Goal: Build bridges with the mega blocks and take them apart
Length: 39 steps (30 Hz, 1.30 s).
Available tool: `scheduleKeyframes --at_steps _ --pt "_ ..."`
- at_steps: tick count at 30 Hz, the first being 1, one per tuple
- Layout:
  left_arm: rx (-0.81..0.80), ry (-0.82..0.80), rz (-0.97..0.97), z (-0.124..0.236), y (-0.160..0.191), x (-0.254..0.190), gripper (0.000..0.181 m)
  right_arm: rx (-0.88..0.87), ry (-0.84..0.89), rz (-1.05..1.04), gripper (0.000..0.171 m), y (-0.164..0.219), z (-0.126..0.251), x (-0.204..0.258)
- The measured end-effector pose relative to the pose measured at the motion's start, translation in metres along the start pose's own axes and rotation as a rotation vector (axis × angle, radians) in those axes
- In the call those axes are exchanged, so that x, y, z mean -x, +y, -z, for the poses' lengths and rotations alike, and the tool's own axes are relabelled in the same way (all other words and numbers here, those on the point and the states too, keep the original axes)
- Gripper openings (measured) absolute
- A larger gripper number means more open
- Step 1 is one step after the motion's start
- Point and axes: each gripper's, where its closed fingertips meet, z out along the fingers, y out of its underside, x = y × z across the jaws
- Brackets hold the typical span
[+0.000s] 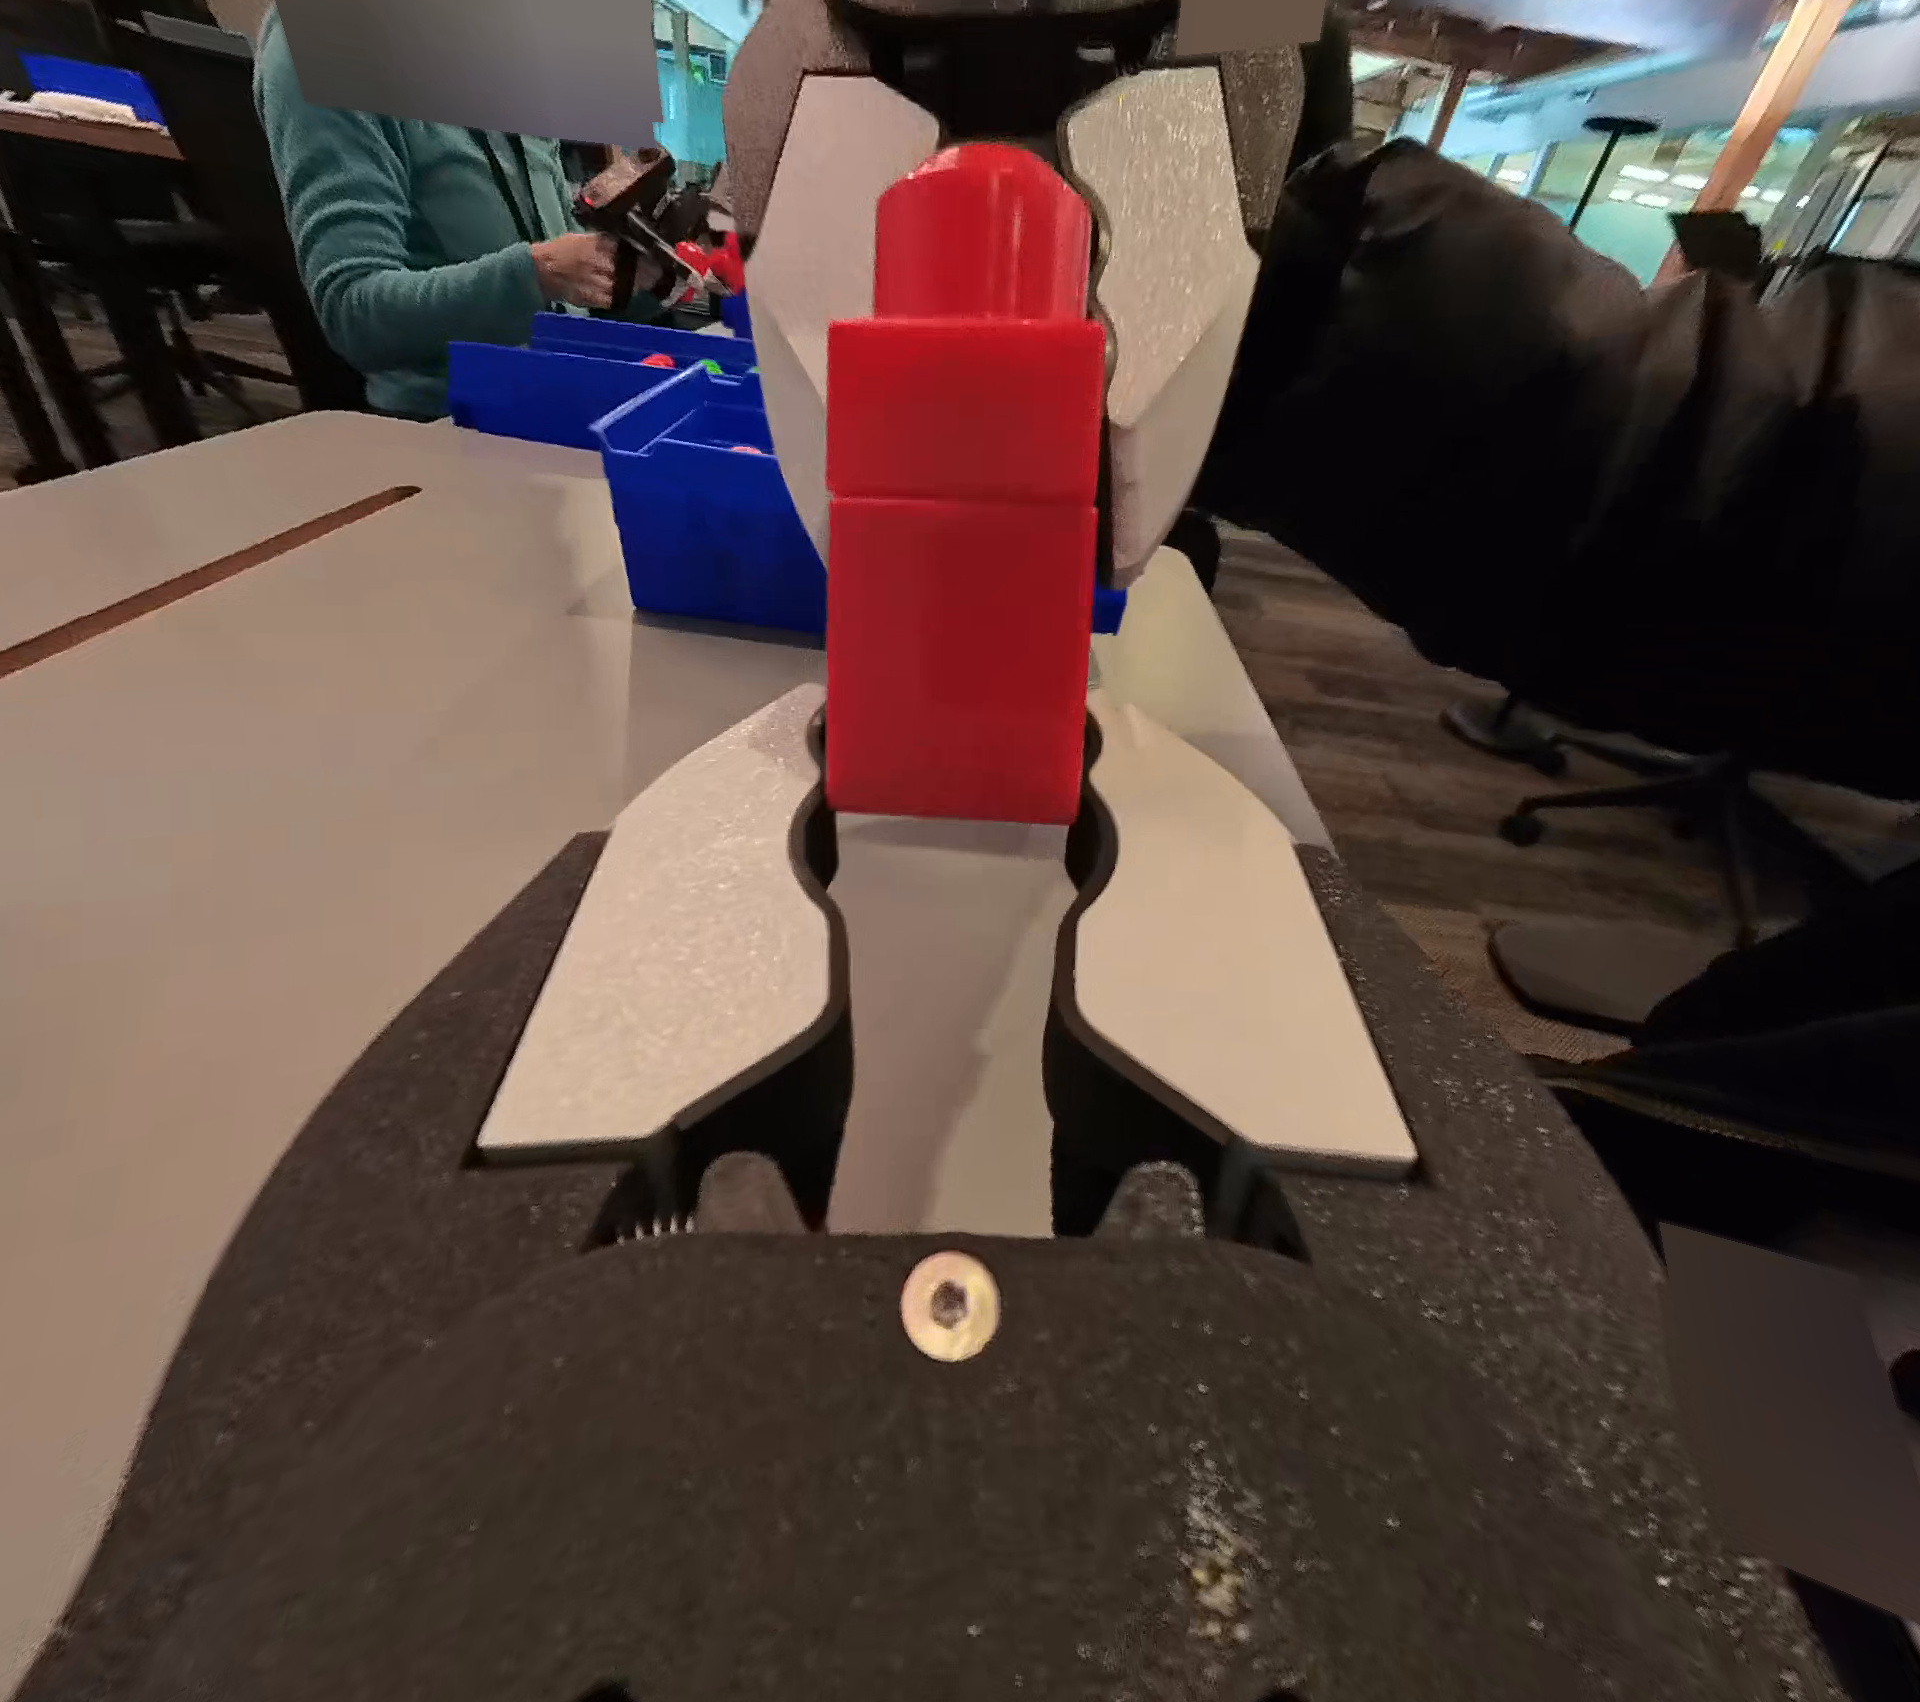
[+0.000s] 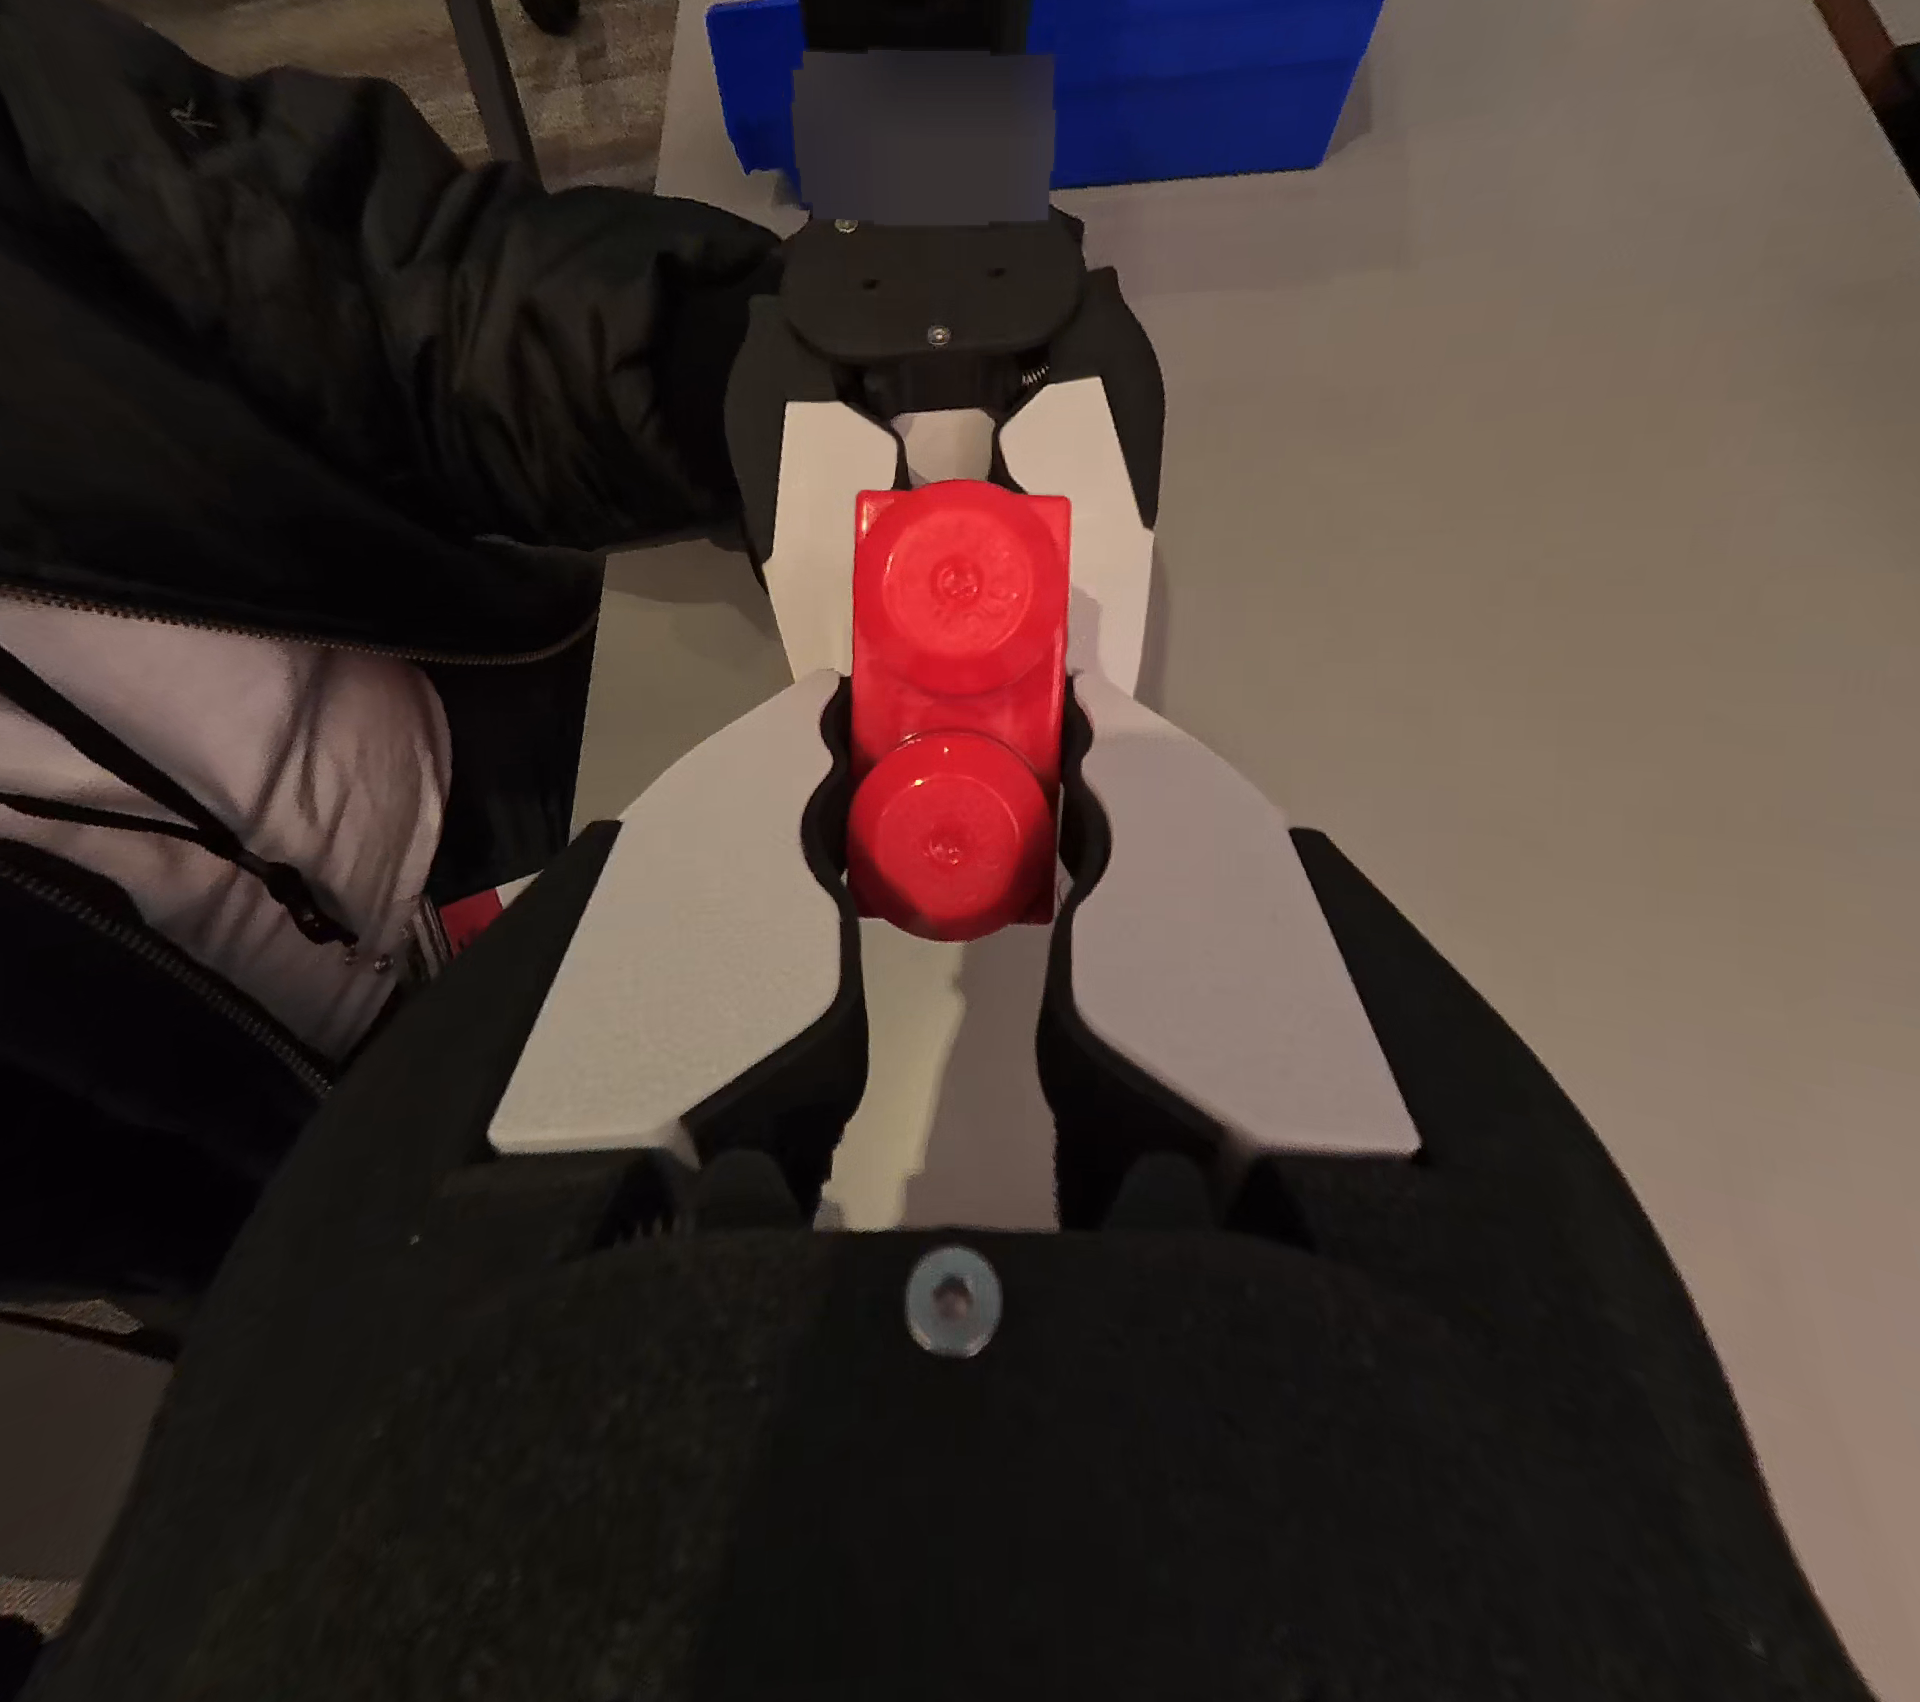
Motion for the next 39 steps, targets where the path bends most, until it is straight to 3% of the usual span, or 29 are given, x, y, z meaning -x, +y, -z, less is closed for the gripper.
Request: scheduleKeyframes --at_steps 6,9,12,15,17,19,21,23,26,30,33,35,37,39 --pt "-0.072 0.039 0.079 0.007 -0.012 0.001 0.041 -0.015 -0.024 -0.048 0.037 -0.010 -0.001 -0.003" --pt "-0.140 0.036 0.112 0.015 -0.023 0.005 0.040 -0.126 -0.046 -0.078 0.048 -0.026 0.008 -0.004" --pt "-0.153 0.022 0.111 0.018 -0.026 0.007 0.040 -0.229 -0.028 -0.097 0.046 -0.036 0.022 -0.010" --pt "-0.107 -0.002 0.090 0.013 -0.017 0.010 0.040 -0.188 -0.124 -0.144 0.015 -0.020 0.013 0.000" --pt "-0.061 -0.003 0.085 0.010 -0.004 0.014 0.040 -0.137 -0.059 -0.148 0.029 -0.002 0.001 -0.011" --pt "-0.047 -0.007 0.127 0.008 0.003 0.020 0.040 -0.142 -0.009 -0.144 0.032 0.007 -0.002 -0.018" --pt "-0.067 -0.025 0.137 0.011 0.000 0.024 0.040 -0.234 0.049 -0.163 0.035 0.008 0.002 -0.026" --pt "-0.127 -0.034 0.141 0.018 -0.011 0.027 0.040 -0.353 0.108 -0.235 0.051 0.012 0.006 -0.032" --pt "-0.210 -0.022 0.159 0.029 -0.029 0.025 0.040 -0.522 0.061 -0.363 0.072 0.020 -0.003 -0.027" --pt "-0.226 -0.022 0.113 0.032 -0.037 0.019 0.040 -0.620 -0.067 -0.393 0.074 0.018 -0.025 -0.019" --pt "-0.241 0.009 0.122 0.033 -0.040 0.014 0.040 -0.561 -0.088 -0.357 0.079 0.018 -0.046 -0.018" --pt "-0.231 0.012 0.121 0.031 -0.038 0.014 0.040 -0.573 -0.138 -0.306 0.069 0.008 -0.051 -0.010" --pt "-0.234 0.044 0.141 0.030 -0.038 0.011 0.040 -0.566 -0.124 -0.244 0.038 0.003 -0.052 -0.007" --pt "-0.242 0.048 0.136 0.032 -0.039 0.011 0.040 -0.546 -0.067 -0.192 0.036 0.002 -0.051 -0.008"
